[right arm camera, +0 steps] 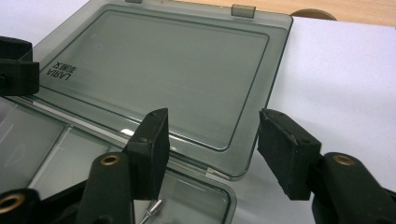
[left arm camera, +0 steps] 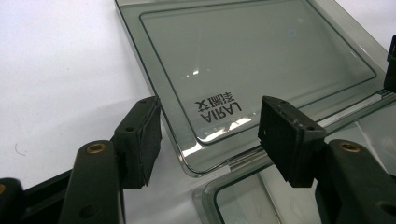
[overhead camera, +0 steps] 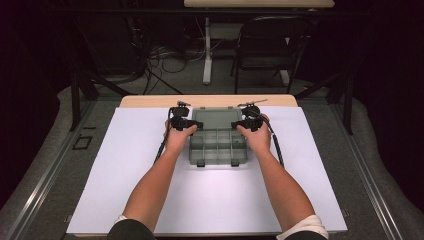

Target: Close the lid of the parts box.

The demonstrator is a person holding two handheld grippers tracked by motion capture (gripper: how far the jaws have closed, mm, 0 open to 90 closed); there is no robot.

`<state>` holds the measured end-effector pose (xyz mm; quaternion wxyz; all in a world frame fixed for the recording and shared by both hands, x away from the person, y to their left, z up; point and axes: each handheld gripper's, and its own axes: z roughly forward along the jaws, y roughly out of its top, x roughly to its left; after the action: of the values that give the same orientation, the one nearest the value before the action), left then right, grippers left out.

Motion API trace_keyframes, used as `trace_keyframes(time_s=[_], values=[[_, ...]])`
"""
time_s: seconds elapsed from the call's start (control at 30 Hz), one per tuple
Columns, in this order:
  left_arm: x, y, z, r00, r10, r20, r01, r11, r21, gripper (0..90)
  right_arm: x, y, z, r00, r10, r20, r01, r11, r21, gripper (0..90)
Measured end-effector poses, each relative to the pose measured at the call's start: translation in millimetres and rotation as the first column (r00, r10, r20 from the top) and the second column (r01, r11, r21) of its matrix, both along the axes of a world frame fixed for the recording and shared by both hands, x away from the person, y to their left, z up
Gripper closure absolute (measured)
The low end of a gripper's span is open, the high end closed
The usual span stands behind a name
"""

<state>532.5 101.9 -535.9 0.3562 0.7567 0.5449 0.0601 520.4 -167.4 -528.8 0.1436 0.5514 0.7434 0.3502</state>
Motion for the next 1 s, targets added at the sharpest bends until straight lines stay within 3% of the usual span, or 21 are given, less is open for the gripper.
trace_keyframes(time_s=[0.6, 1.0], values=[[2.0, -2.3, -5.6, 0.9996, 0.027, 0.003, -0.027, 0.9996, 0.000, 38.1, 4.6, -0.6, -6.0, 0.9996, -0.025, -0.016, 0.026, 1.000, 0.015, 42.6], [4.2, -1.4, -8.0, 0.9997, 0.022, -0.005, -0.022, 0.9997, -0.010, 38.1, 7.8, -3.7, -10.1, 0.9991, -0.029, -0.032, 0.031, 0.998, 0.052, 42.7]])
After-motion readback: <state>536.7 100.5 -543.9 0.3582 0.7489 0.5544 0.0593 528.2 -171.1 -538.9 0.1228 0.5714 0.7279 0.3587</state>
